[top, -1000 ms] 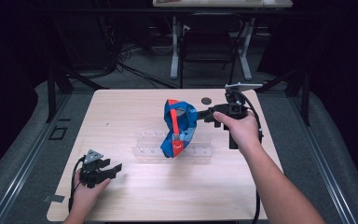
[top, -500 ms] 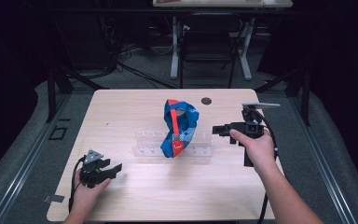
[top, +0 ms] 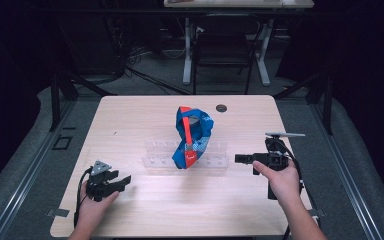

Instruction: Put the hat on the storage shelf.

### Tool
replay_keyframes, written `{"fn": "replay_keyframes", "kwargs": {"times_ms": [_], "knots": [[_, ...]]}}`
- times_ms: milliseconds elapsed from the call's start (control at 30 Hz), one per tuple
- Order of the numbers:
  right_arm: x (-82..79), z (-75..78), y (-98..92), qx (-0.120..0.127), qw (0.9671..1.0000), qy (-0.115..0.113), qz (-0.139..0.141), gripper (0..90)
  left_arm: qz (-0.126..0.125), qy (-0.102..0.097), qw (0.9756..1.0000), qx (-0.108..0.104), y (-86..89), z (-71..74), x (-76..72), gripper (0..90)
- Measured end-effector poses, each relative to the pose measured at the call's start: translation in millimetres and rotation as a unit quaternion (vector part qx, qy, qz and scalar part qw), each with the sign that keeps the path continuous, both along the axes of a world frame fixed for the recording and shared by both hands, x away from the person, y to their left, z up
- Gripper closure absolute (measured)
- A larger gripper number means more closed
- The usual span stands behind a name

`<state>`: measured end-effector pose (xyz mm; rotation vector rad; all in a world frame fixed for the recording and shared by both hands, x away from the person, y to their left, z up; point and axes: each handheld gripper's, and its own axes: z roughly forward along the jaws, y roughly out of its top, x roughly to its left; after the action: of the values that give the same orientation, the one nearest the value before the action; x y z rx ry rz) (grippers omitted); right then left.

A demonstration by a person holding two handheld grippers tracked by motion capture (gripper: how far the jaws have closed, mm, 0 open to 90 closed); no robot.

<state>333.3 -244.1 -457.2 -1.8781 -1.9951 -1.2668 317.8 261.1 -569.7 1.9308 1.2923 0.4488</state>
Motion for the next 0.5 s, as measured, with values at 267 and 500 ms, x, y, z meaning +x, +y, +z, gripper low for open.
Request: {"fn": "replay_keyframes", "kwargs": {"times_ms": [267, 500], "knots": [[-23.7, -27.0, -15.9, -0.002, 0.9997, -0.021, -0.013, 56.7, -0.001, 0.001, 1.0000, 0.001, -0.5, -0.4, 0.0, 40.9], [-42.1, -55.2, -24.8, -0.005, 0.9997, -0.020, -0.016, 56.9, -0.002, 0.001, 1.0000, 0.002, -1.0, -0.6, 0.0, 40.9]]}}
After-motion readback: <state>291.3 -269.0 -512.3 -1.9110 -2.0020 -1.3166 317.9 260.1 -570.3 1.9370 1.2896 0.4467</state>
